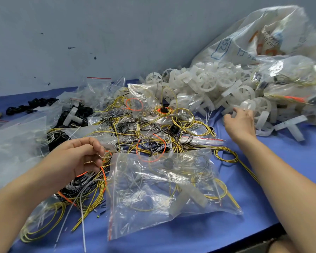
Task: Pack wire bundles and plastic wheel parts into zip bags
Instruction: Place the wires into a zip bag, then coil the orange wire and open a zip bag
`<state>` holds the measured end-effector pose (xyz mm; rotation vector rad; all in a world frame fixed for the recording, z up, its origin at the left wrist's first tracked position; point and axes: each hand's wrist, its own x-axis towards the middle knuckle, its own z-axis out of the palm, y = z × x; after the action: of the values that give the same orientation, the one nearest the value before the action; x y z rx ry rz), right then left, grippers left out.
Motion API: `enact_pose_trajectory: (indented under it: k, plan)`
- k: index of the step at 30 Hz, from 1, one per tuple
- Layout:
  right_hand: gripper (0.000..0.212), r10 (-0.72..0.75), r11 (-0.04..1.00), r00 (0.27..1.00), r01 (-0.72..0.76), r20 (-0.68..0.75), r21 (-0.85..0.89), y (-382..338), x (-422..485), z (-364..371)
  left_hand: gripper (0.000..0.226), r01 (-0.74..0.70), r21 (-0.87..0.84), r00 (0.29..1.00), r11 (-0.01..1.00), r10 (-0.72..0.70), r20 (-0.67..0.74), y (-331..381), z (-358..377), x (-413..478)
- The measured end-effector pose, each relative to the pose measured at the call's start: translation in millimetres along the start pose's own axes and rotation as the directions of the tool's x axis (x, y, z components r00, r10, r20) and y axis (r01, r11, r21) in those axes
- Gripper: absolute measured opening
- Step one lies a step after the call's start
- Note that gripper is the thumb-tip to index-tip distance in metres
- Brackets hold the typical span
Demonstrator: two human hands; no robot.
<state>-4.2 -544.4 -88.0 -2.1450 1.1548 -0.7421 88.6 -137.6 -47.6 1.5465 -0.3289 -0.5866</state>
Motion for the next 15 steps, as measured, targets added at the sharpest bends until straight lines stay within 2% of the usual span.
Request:
enact_pose_trajectory:
  k: [4,8,10,12,14,15]
  plan:
    - [0.038,-0.007,1.000,0.988,0.011,-0.154,0.024,-10.9,-6.3,-11.2,0.040,-0.024,-0.014,0.999,1.000,0.023,-0.042,1.7,1.3,0.2]
    - [0.028,-0.176,0.969,0.950,0.214,-0.259,0.126,-43.8,-20.7,-27.7,0.033,-0.085,-0.012,0.993,0.996,0.084,-0.084,4.2,4.7,-2.3]
    - [0.025,-0.299,0.904,0.934,0.343,-0.196,0.255,-67.6,-35.0,-36.4,0.030,-0.134,-0.021,0.985,0.991,0.131,-0.109,7.6,8.3,-4.9]
    - [0.020,-0.429,0.762,0.903,0.370,-0.013,0.532,-92.7,-58.8,-44.7,0.023,-0.194,-0.013,0.976,0.981,0.191,-0.104,12.6,14.3,-8.6]
    - [0.021,-0.594,0.619,0.787,0.317,0.164,0.719,-113.8,-90.4,-47.9,0.017,-0.245,-0.005,0.968,0.970,0.244,-0.061,17.6,21.7,-13.9]
    - [0.023,-0.663,0.571,0.715,0.291,0.222,0.768,-121.8,-107.2,-45.7,0.025,-0.252,-0.002,0.967,0.968,0.252,-0.036,19.4,25.6,-17.2]
